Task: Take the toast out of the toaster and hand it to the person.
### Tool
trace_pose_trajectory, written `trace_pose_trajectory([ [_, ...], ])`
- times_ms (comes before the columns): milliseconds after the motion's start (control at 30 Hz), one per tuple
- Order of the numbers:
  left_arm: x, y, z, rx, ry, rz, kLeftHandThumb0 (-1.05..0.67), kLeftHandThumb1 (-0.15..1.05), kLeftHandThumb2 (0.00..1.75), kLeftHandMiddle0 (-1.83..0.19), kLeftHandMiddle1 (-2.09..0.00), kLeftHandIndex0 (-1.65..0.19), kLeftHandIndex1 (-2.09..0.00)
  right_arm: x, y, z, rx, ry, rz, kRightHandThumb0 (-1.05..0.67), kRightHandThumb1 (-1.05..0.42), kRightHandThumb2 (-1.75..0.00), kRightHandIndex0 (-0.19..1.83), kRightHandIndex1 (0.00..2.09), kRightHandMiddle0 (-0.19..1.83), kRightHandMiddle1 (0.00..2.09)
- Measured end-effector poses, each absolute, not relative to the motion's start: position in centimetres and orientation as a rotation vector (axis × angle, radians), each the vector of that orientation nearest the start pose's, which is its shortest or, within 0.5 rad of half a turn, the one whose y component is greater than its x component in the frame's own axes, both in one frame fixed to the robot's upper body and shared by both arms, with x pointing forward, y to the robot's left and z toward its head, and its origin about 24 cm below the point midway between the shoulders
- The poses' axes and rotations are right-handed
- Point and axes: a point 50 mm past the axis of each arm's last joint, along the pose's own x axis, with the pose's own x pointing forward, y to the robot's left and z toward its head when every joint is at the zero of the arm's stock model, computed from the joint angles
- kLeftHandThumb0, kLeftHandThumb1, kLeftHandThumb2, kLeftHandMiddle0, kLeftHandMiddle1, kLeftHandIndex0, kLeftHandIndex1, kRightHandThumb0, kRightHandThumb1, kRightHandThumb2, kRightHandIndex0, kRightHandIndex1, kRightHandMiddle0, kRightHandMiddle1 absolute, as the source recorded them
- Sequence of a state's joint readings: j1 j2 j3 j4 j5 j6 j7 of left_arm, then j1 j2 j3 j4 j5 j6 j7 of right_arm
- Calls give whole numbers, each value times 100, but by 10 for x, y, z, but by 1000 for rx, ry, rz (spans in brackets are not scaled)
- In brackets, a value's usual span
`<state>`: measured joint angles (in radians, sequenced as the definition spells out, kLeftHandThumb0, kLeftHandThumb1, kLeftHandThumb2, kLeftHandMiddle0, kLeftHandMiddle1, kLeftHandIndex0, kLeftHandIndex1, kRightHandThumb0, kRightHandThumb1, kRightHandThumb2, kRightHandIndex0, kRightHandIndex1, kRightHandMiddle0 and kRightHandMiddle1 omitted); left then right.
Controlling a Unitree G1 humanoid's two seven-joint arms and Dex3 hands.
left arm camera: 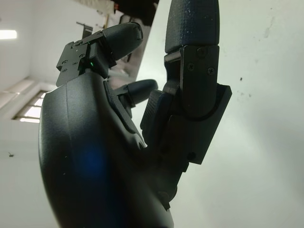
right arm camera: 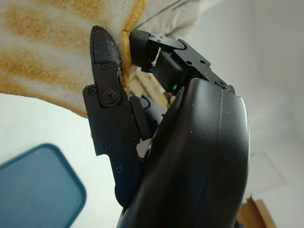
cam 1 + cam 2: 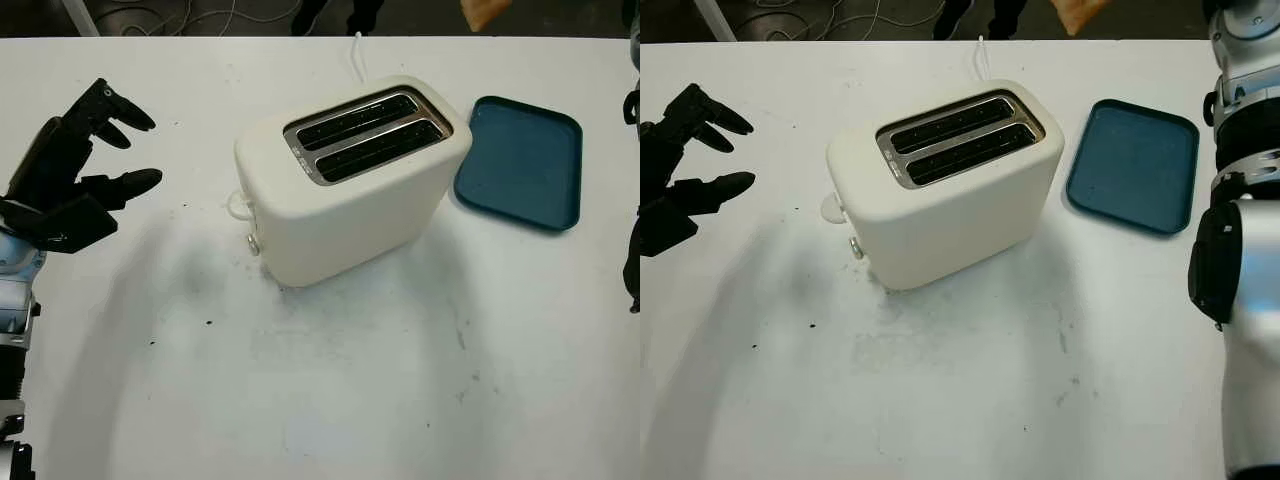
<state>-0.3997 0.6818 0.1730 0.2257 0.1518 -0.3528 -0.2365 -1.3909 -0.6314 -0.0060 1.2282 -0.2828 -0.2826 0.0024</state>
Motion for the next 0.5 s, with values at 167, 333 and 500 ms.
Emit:
trace_pose_trajectory([
  [167, 302, 271, 194, 863, -463, -75, -105, 92, 40, 0, -173, 0, -152, 405, -259, 303, -671, -377, -258, -42, -92, -16, 102, 175, 80, 175],
  [333, 302, 272, 194, 863, -462, -75, -105, 92, 40, 0, -172, 0, -152, 409, -256, 283, -659, -331, -243, -43, -92, -17, 100, 175, 80, 175],
  [500, 302, 272, 194, 862, -460, -75, -105, 92, 39, 0, -172, 0, -153, 412, -253, 270, -571, -303, -235, -31, -92, -20, 96, 175, 70, 175],
])
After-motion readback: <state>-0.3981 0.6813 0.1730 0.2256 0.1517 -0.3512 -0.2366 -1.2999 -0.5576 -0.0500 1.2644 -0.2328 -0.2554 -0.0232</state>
